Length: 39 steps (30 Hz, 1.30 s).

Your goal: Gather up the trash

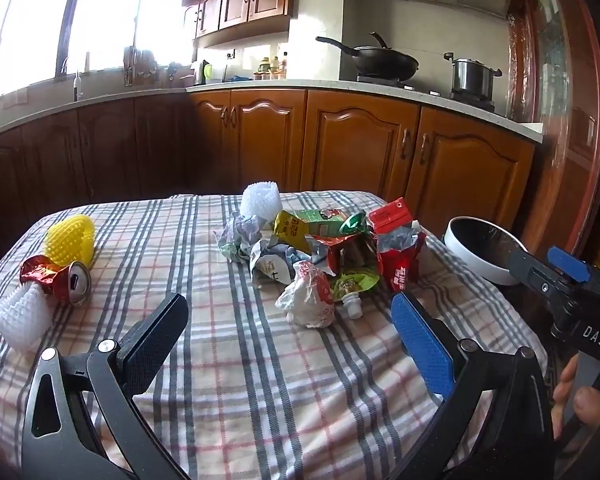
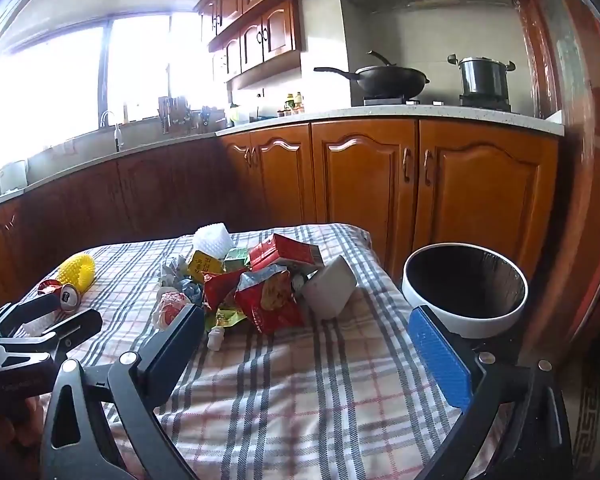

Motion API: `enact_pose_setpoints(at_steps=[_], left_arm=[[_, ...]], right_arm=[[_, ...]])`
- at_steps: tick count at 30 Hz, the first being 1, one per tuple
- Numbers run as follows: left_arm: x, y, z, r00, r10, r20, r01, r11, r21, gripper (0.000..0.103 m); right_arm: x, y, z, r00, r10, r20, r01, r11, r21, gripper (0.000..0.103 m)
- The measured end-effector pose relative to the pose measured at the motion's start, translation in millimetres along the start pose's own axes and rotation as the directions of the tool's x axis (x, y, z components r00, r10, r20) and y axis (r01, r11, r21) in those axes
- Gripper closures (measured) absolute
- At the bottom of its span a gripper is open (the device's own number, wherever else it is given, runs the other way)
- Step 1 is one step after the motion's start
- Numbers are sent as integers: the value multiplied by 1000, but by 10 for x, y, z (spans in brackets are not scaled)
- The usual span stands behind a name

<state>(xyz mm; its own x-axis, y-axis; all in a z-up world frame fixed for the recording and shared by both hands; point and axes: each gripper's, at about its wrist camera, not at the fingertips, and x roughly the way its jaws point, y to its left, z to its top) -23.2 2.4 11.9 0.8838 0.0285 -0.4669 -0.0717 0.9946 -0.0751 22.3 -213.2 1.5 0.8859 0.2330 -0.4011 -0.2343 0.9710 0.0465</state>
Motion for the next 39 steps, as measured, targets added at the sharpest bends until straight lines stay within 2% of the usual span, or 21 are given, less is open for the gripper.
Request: enact_pose_setpoints(at_steps=[16, 17, 39], left_arm=[[37, 48, 99, 1000, 21, -1, -21, 1000, 0, 0], [-7, 20, -4, 1000, 21, 7, -21, 1000, 3, 0], [94, -22, -15, 1000, 24, -2, -24, 1000, 15, 0]], right_arm=[[6, -2, -20, 999, 36, 4, -36, 999, 5, 0], [5, -3, -28, 999, 39, 4, -39, 999, 6, 0], [76, -20, -43, 997, 82, -4, -82, 996, 27, 0]])
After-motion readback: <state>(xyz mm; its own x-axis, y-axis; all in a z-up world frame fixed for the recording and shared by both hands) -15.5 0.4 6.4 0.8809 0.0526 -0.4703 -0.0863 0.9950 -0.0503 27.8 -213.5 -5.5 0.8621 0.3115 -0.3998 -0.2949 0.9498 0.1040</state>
